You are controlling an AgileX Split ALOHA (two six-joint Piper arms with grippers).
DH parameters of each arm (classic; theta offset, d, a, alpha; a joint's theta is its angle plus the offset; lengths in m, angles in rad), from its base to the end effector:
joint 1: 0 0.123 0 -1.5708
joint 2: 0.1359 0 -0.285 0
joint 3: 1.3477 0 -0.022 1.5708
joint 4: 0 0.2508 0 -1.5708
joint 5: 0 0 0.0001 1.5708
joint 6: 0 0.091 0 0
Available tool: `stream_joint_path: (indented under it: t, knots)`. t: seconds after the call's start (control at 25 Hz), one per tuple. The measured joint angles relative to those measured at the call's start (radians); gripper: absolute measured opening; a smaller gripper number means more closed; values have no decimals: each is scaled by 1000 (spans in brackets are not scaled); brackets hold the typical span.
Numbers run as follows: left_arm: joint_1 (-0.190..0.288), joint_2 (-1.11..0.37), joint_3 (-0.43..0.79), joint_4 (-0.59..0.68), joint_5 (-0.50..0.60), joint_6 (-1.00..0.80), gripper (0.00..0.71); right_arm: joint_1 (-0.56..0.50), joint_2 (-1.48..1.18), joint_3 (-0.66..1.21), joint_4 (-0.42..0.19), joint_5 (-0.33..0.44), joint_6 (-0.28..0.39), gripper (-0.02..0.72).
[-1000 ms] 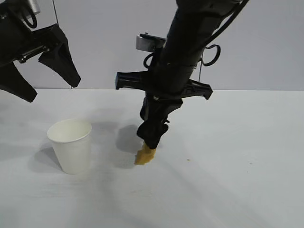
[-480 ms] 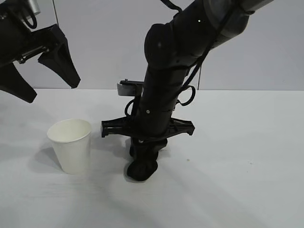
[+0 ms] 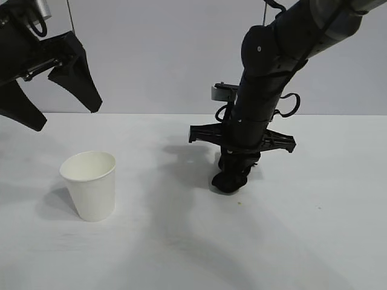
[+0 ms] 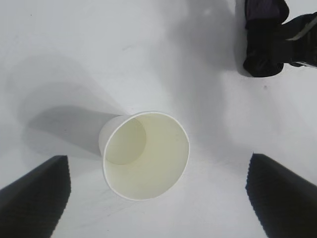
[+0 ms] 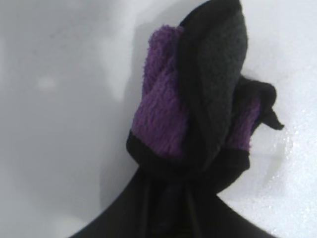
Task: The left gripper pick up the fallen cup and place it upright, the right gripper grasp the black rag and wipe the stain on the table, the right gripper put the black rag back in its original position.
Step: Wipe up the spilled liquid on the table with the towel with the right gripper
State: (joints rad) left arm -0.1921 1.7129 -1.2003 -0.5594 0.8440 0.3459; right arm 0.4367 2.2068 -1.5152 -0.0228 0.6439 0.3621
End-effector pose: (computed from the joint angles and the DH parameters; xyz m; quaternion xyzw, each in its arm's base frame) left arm 0.3337 -0.1017 0.2361 0.1076 0.9560 -0.2197 0.1617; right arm 0.4050 0.1877 0.1165 -0.0447 0.9860 0.0549 0.1511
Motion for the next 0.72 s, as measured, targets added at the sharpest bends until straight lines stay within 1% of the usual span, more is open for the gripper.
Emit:
stream_joint_path:
  t: [0.08, 0.16, 0.28, 0.32, 0.48, 0.56, 0.72]
  knots:
    - [0, 0, 0, 0, 0, 0, 693, 34, 4, -7, 31, 9, -40, 73]
    - [0, 0, 0, 0, 0, 0, 693, 92, 6, -9, 80, 14, -69, 73]
    - [0, 0, 0, 0, 1, 0, 693, 154, 8, -9, 125, 31, -79, 73]
    - [0, 0, 0, 0, 1, 0, 693, 158, 8, -9, 129, 39, -80, 73]
    - [0, 0, 0, 0, 1, -1, 693, 133, 6, -2, 129, 65, -80, 73]
    - [0, 0, 0, 0, 1, -1, 693, 105, -12, 34, 127, 62, -80, 73]
    - [0, 0, 0, 0, 1, -1, 693, 43, -91, 182, 116, -14, -77, 73]
